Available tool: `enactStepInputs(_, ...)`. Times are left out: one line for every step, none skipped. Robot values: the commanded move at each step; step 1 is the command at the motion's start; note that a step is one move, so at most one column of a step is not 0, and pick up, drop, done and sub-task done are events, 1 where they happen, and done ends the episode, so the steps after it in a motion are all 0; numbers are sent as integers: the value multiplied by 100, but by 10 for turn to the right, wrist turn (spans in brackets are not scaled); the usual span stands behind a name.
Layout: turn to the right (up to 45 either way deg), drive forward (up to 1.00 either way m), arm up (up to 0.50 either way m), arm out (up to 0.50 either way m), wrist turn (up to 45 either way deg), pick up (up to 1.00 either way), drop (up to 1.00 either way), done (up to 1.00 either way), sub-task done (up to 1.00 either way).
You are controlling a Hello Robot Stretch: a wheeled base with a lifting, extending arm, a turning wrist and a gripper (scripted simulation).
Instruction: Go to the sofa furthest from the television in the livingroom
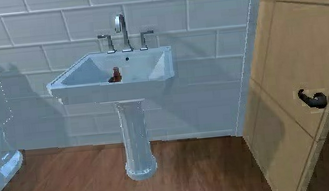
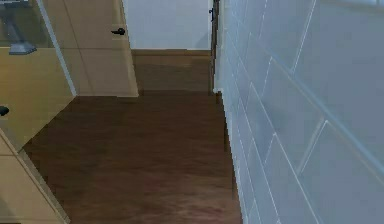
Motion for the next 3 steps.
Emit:
enactStepInputs(0,5,0,0,0,0,0,0,0)
enactStepInputs(-450,0,0,0,0,0,0,0,0)
enactStepInputs(-390,0,0,0,0,0,0,0,0)
